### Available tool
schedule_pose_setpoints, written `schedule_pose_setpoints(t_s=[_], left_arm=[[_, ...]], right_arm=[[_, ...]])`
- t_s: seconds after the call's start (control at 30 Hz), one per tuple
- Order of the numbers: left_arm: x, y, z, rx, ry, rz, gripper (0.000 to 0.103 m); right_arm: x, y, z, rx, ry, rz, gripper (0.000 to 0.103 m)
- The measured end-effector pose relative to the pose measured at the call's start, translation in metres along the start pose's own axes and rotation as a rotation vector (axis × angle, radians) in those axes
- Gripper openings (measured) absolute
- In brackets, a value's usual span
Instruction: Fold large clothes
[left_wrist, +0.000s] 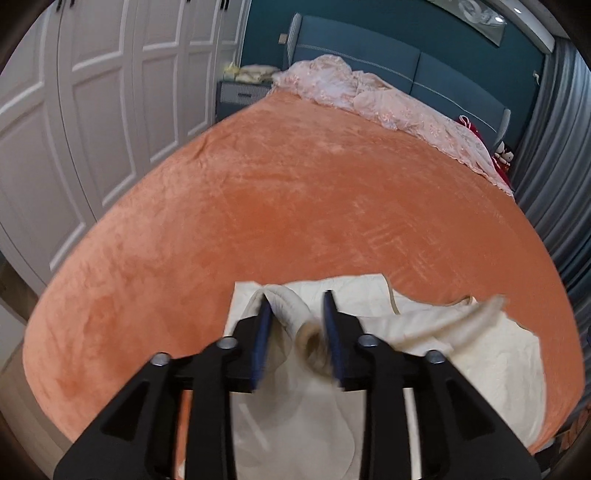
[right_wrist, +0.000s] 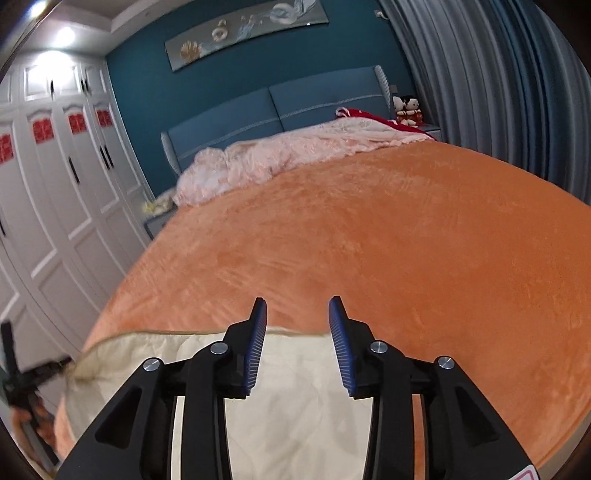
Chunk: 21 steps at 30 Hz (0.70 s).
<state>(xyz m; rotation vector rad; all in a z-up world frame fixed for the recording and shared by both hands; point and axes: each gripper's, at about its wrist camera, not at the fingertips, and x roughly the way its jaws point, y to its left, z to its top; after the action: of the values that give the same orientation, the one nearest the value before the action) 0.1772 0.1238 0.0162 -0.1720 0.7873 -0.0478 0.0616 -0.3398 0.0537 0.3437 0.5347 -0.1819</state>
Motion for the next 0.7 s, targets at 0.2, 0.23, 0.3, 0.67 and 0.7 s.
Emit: schedule_pose_setpoints(t_s=[0.2, 0.23, 0.3, 0.67, 0.7], left_arm=[[-0.009, -0.001, 0.011, 0.060, -0.088, 0.071, 0.071], [-0.004, 0.000, 0.012, 0.065, -0.067, 0.065, 0.071], [0.008, 0.002, 0.011, 0.066, -0.017, 0.043, 0.071], [0.096, 0.006, -0.014, 0.014, 0.241, -0.068, 0.071], [0.098, 0.004, -0.014, 0.015, 0.236, -0.070, 0.068]], right_arm=[[0.026, -0.015, -0.020, 0.023, 0.103, -0.017, 0.036], [0.032, -0.017, -0.023, 0.024, 0.120, -0.022, 0.037], [0.043, -0.019, -0.027, 0.021, 0.150, -0.029, 0.044], [0.107, -0.038, -0.043, 0.052, 0.306, -0.055, 0.050], [0.109, -0.038, -0.044, 0.056, 0.308, -0.053, 0.039]])
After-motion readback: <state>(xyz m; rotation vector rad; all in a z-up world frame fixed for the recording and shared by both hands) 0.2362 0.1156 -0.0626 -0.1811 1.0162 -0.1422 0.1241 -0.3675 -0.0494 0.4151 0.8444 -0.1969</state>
